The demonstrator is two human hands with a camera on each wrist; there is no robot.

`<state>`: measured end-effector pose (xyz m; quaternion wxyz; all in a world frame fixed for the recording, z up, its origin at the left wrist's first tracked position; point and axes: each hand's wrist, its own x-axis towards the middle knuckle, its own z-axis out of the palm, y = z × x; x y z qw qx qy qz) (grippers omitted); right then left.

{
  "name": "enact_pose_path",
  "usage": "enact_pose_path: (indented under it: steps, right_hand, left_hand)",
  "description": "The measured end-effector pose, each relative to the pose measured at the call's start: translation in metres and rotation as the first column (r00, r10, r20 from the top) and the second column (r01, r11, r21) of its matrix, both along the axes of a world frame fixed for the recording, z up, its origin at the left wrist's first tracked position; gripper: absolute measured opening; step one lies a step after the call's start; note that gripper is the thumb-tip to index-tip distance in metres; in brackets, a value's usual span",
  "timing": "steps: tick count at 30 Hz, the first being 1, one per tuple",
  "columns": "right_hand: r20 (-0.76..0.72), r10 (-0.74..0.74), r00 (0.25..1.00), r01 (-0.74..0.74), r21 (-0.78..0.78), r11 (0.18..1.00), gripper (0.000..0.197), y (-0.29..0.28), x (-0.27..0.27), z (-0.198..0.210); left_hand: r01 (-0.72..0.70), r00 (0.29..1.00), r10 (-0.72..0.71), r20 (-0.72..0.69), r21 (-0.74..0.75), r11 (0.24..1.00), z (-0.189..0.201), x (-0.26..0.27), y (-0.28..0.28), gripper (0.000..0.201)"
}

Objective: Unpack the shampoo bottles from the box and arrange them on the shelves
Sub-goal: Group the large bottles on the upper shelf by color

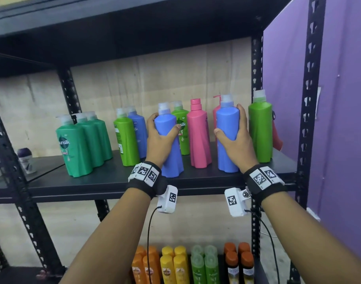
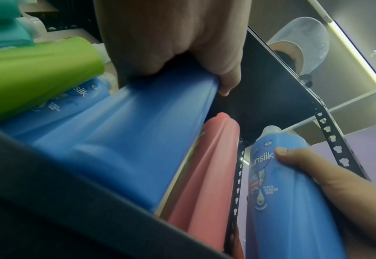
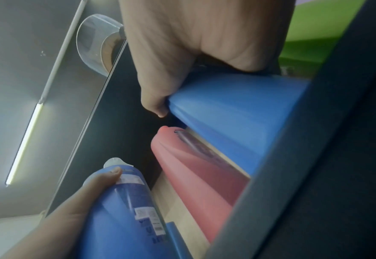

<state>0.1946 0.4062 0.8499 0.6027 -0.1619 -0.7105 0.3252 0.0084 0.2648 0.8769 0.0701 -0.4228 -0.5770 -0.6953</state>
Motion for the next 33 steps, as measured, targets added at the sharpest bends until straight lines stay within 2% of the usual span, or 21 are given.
enact_pose_path:
  steps: [8, 14, 19, 24, 28, 33]
  right_hand:
    - [-0.1, 0.034, 0.994, -0.038, -0.04, 0.998, 0.086, -0.036, 0.001, 0.007]
    - [-0.198, 0.174, 0.965, -0.182, -0.02, 0.983, 0.089, -0.077, -0.022, 0.013]
    - [-0.195, 0.265, 0.944, -0.276, -0.033, 0.961, 0.089, -0.111, -0.054, 0.022]
    - [-0.196, 0.366, 0.91, -0.381, -0.043, 0.924, 0.06, -0.137, -0.084, 0.023]
    - [-0.154, 0.398, 0.904, -0.412, -0.077, 0.908, 0.074, -0.144, -0.109, 0.018]
    - [-0.086, 0.445, 0.891, -0.452, -0.107, 0.886, 0.082, -0.14, -0.147, 0.013]
  left_hand:
    - [-0.023, 0.999, 0.03, -0.041, 0.159, 0.987, -0.004, 0.017, -0.019, 0.061]
    - [-0.021, 0.996, 0.04, -0.083, 0.215, 0.976, -0.002, 0.02, -0.043, 0.056]
    - [-0.039, 0.995, 0.057, -0.078, 0.215, 0.976, 0.01, 0.013, -0.072, 0.058]
    - [-0.085, 0.992, 0.102, -0.076, 0.204, 0.975, 0.01, -0.009, -0.098, 0.061]
    - [-0.134, 0.989, 0.144, -0.039, 0.184, 0.974, 0.002, -0.031, -0.111, 0.057]
    - [-0.212, 0.977, 0.211, 0.027, 0.151, 0.965, -0.003, -0.062, -0.118, 0.057]
